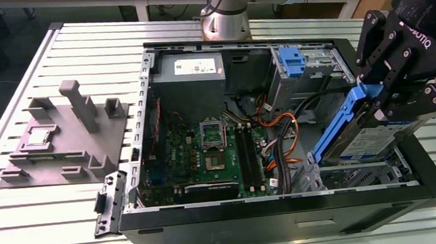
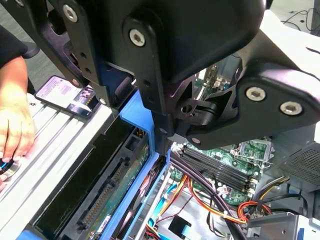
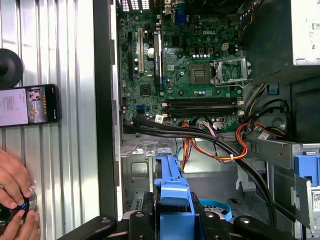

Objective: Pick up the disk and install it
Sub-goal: 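Insert the disk into the insertion slot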

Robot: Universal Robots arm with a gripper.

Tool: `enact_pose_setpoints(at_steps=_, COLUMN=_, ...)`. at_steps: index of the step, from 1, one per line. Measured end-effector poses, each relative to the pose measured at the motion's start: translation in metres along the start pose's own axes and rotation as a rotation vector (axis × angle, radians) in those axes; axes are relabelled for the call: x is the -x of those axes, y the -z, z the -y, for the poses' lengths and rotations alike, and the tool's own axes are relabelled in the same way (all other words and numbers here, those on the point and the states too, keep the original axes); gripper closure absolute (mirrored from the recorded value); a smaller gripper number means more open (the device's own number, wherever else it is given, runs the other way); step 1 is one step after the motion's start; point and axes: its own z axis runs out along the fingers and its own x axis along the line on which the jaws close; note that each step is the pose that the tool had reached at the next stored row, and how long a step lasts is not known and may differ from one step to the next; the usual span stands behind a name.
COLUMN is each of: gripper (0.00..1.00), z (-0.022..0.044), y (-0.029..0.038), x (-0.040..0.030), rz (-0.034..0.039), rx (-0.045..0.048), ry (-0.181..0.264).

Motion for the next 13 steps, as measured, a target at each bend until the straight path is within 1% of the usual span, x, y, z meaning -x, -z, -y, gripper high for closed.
enact_pose_setpoints(at_steps=3, gripper=0.64, z=0.0000, y=-0.0020, x=0.0000, rz=0.0001, rx=0.0000, ry=0.000)
enact_pose_setpoints(at_steps=13, gripper=0.64, z=0.0000, y=-0.0022, x=-0.0001, rz=0.0000, rx=0.0000, ry=0.000)
